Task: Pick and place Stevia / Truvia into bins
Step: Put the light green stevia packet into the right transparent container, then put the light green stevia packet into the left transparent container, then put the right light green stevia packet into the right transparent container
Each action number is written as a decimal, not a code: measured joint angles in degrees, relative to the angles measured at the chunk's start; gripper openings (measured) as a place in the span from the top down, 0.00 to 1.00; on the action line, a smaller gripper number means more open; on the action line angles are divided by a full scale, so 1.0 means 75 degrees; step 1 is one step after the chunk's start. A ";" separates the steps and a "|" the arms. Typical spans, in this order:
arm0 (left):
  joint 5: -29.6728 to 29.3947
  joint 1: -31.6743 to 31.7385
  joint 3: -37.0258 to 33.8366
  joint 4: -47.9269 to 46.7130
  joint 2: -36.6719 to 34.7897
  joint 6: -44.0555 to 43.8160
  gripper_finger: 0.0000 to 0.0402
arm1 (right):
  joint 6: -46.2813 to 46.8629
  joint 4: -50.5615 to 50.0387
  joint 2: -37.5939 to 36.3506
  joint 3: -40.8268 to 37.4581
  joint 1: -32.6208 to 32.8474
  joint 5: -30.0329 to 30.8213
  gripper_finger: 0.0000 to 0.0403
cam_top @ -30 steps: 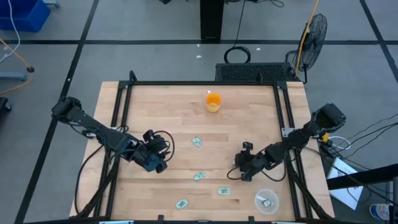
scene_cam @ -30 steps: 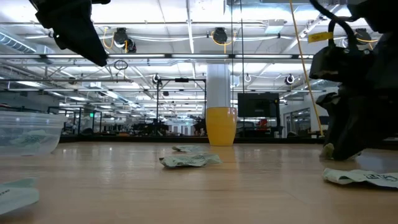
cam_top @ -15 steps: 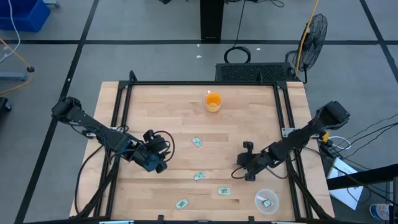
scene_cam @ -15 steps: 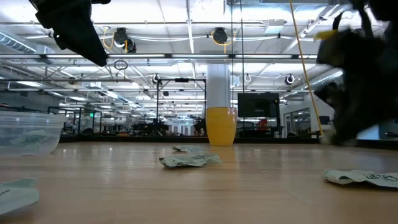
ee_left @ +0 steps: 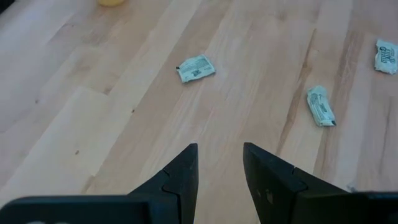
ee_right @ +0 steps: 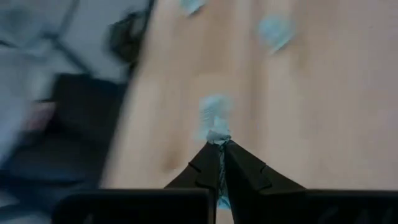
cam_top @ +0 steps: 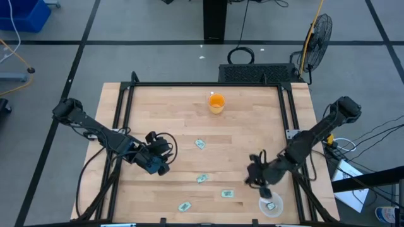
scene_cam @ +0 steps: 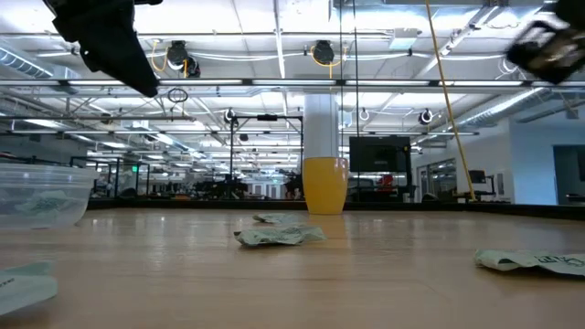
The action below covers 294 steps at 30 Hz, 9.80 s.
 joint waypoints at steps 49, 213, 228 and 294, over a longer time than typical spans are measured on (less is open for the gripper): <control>-0.1156 0.0901 0.0000 0.1042 0.0006 0.1397 0.67 | 0.5860 -0.0740 0.1367 0.0277 0.1536 -0.2626 0.77; 0.3585 0.4284 0.0323 0.5581 0.4791 0.5564 0.81 | -0.2528 0.5139 -0.4153 -0.4700 -0.1812 0.3110 0.74; 0.3562 0.4038 0.0322 0.3328 0.2422 0.5760 0.94 | -0.2439 0.5113 -0.4153 -0.4700 -0.1812 0.3078 0.74; 0.0015 0.1303 0.0880 -0.0365 0.0405 0.1748 0.81 | -0.4181 0.6964 0.1878 -0.2116 -0.1467 0.0303 0.74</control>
